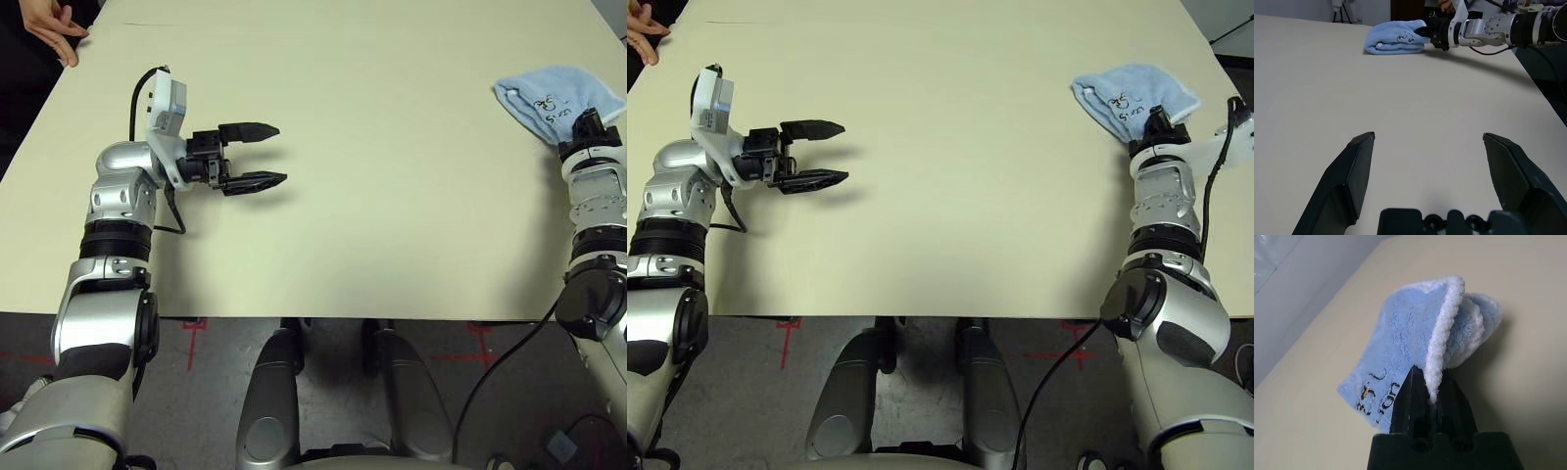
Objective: Fold the towel and set it aside.
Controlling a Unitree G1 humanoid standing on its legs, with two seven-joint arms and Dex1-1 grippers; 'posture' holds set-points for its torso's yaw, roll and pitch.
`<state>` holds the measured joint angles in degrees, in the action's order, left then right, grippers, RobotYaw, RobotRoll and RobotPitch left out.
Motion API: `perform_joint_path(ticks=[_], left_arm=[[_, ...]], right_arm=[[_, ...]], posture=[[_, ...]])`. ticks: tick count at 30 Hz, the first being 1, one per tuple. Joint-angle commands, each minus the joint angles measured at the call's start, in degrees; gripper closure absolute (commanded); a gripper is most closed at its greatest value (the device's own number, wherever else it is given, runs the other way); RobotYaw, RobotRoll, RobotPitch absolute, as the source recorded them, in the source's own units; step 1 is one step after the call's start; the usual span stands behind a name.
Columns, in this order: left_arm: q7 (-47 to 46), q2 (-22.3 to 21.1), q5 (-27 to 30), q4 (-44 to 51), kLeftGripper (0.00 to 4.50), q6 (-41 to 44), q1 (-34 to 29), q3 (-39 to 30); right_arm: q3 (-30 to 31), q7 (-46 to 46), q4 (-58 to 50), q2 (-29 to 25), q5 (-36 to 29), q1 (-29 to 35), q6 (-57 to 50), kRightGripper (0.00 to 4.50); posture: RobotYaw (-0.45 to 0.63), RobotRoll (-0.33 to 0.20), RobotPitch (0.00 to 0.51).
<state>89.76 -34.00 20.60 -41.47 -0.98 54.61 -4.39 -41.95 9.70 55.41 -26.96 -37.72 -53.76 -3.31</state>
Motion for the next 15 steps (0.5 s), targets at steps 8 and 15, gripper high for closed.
perform_joint_path(ticks=[8,15], left_arm=[[1.19,0.04,-0.97,-0.98,0.0,-0.52,1.67,0.81],[1.39,-0.14,-0.75,-0.39,0.0,-0.32,1.25,0.81]], right_arm=[[-0.38,-7.97,-15.37,10.36,-5.45,3.33,-4.38,4.49],[-0.4,-10.41,-16.77,10.33,-6.05,4.28,-5.13,4.49]], posture=[[0.01,0.0,0.3],[0.01,0.0,0.299]])
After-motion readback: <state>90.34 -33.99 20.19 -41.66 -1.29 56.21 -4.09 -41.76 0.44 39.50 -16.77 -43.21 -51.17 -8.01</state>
